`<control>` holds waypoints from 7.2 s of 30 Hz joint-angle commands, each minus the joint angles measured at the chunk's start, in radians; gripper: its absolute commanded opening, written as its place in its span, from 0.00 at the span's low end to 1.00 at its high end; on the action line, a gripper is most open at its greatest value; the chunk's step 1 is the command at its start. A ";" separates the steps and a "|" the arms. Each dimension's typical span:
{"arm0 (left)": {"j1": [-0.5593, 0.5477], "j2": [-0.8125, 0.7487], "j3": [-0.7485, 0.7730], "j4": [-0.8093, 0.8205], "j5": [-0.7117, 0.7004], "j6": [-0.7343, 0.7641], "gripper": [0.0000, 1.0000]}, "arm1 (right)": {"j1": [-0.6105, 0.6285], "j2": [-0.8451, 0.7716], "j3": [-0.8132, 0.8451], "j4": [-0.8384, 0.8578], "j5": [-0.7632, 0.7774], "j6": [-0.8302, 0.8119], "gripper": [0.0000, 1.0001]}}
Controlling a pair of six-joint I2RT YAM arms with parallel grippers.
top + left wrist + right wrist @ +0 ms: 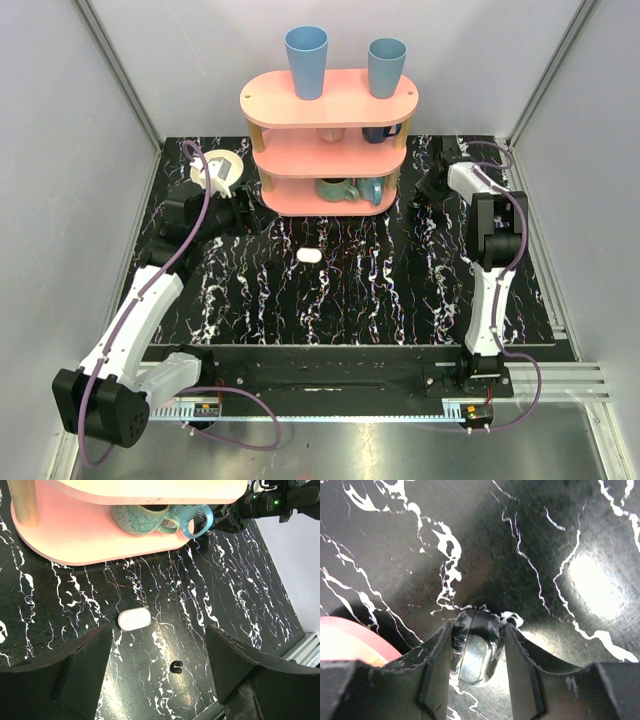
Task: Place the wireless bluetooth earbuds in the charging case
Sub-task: Pick up the charging case from the center of the board, then pass from the right arm to the left, then pass from the left arm to the right
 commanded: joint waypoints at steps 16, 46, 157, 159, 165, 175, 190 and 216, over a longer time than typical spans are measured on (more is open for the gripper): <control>0.000 0.045 -0.086 0.246 0.114 -0.099 0.99 | 0.044 -0.662 -0.742 0.403 -0.314 0.223 0.08; -0.560 0.134 -0.243 1.149 -0.342 0.105 0.99 | 0.246 -1.185 -0.792 0.502 -0.327 0.593 0.06; -0.403 0.539 -0.141 1.915 0.069 -0.435 0.00 | 0.270 -1.181 -0.674 0.553 -0.647 0.225 0.83; -0.333 0.492 -0.149 1.886 0.137 -0.472 0.00 | 0.272 -1.153 -0.615 0.471 -0.681 0.117 0.83; -0.209 0.403 -0.088 1.812 0.413 -0.584 0.00 | 0.272 -1.085 -0.538 0.348 -0.800 0.033 0.82; -0.201 0.376 -0.034 1.757 0.589 -0.563 0.00 | 0.273 -1.021 -0.720 0.906 -0.942 0.612 0.83; -0.204 0.399 -0.045 1.729 0.545 -0.491 0.00 | 0.307 -1.024 -0.769 1.028 -0.972 0.825 0.80; -0.233 0.406 -0.016 1.579 0.528 -0.342 0.00 | 0.373 -0.975 -0.785 1.058 -1.009 0.869 0.63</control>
